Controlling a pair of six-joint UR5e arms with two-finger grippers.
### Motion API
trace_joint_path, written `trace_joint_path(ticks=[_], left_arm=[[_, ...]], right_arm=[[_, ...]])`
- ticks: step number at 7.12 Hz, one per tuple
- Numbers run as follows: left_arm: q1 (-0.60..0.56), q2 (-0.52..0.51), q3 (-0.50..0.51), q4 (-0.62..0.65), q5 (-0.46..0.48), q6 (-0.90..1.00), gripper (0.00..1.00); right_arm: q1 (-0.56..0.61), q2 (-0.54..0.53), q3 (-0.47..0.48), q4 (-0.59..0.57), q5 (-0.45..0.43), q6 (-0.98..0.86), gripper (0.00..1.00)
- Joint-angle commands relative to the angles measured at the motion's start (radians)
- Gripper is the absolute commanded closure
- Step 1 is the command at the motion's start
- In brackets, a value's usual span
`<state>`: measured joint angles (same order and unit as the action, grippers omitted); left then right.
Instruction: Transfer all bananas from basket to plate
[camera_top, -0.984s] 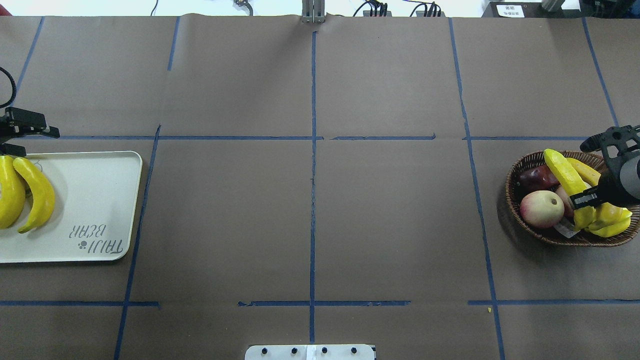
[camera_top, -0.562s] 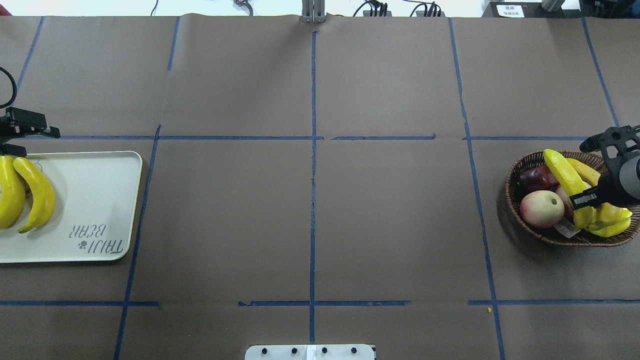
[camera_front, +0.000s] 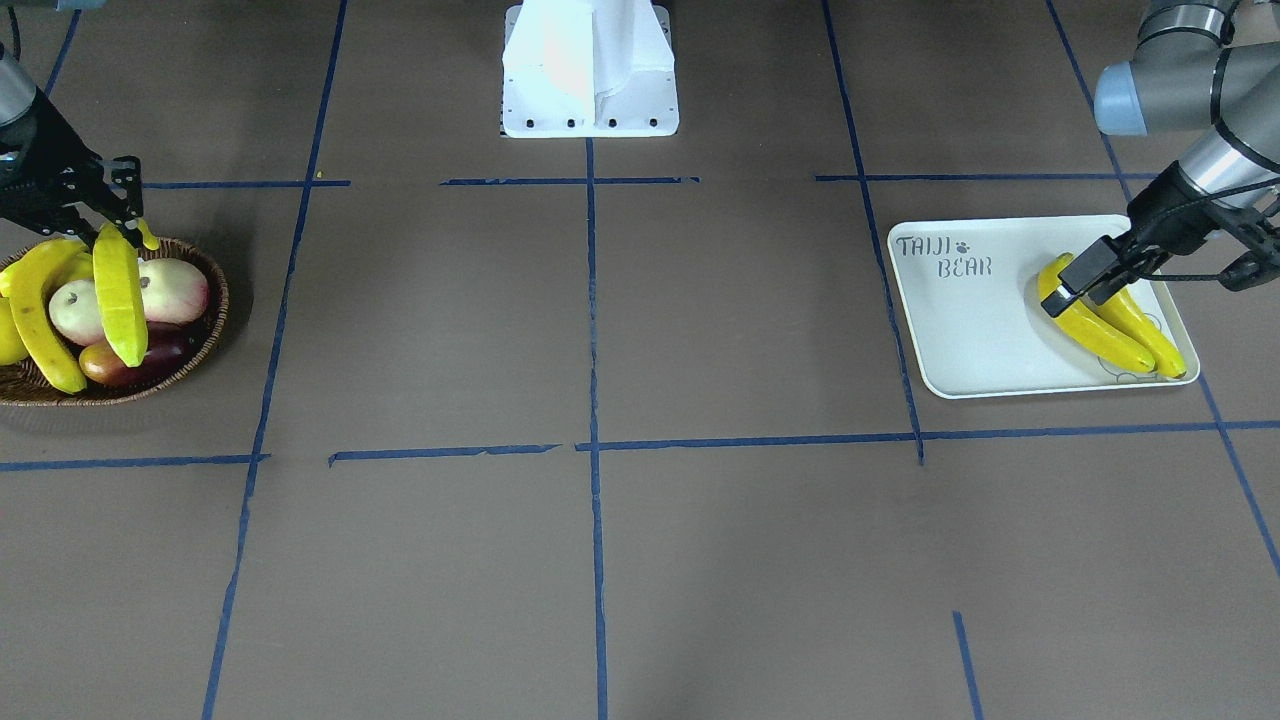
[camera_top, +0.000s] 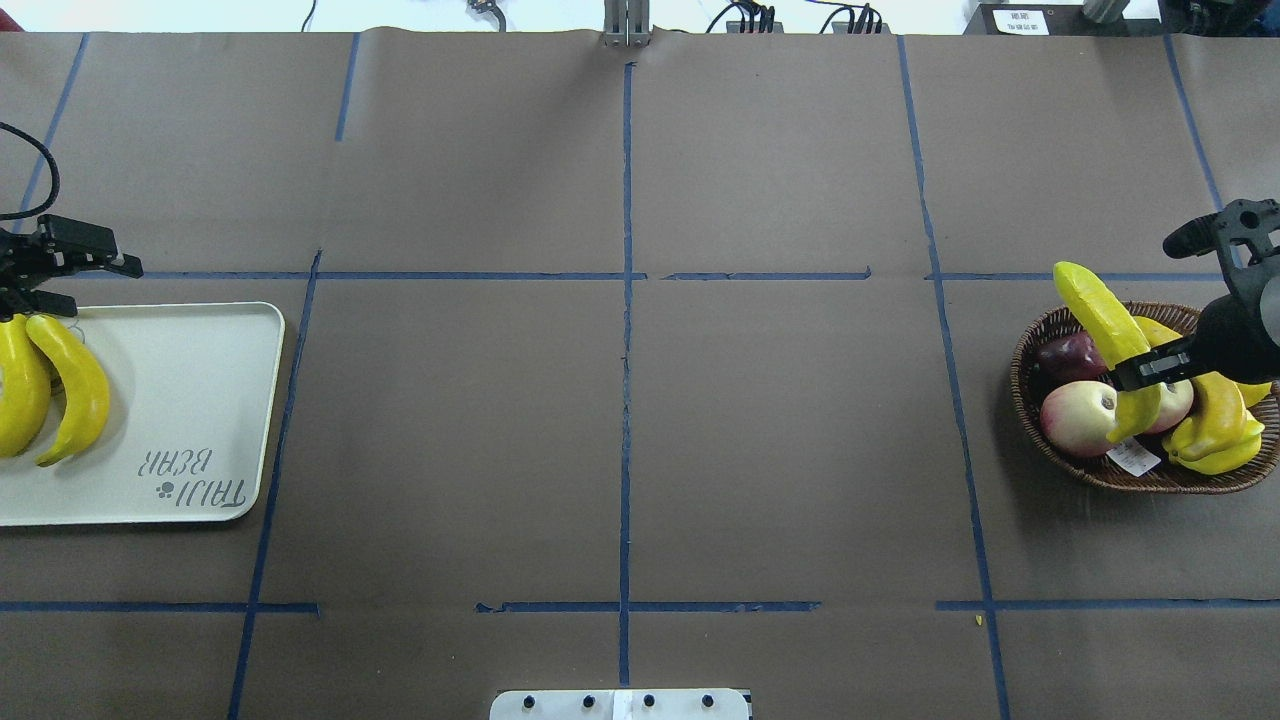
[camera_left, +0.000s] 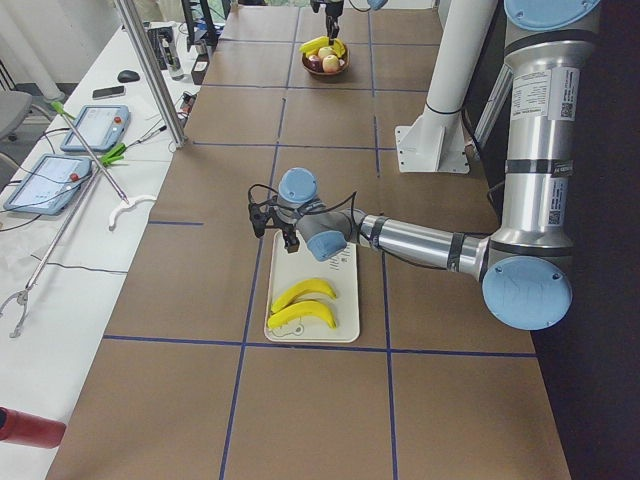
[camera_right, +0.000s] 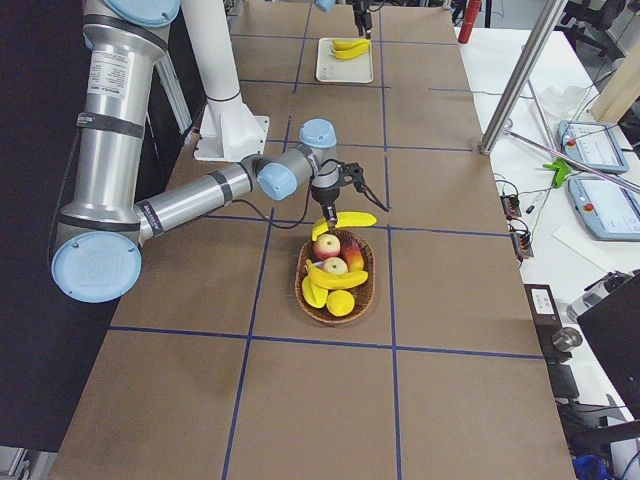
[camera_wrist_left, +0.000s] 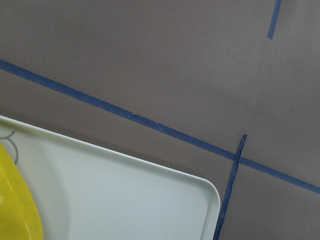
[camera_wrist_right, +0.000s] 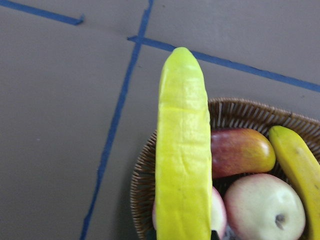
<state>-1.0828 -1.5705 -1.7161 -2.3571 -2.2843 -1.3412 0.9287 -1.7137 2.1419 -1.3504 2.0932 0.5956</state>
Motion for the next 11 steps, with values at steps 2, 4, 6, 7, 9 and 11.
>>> trace_joint_path(ticks=[2, 4, 6, 7, 9, 11], left_arm=[[0.092, -0.158, -0.008, -0.002, 0.002, -0.218, 0.0], [0.142, -0.277, -0.008, -0.004, 0.0, -0.367, 0.0], [0.21, -0.386, -0.007, -0.004, 0.058, -0.499, 0.0], [0.246, -0.425, -0.007, -0.004, 0.103, -0.542, 0.0], [0.311, -0.5, -0.007, -0.005, 0.187, -0.55, 0.0], [0.389, -0.58, -0.011, -0.007, 0.229, -0.552, 0.0]], right_arm=[[0.005, 0.115, 0.0, 0.028, 0.087, 0.08, 0.96], [-0.016, 0.247, -0.042, 0.083, 0.097, 0.256, 0.96], [-0.1, 0.267, -0.124, 0.356, 0.096, 0.447, 0.97], [-0.116, 0.292, -0.167, 0.46, 0.096, 0.498, 0.97], [-0.168, 0.347, -0.192, 0.536, 0.087, 0.617, 0.98], [-0.233, 0.397, -0.197, 0.582, 0.017, 0.714, 0.98]])
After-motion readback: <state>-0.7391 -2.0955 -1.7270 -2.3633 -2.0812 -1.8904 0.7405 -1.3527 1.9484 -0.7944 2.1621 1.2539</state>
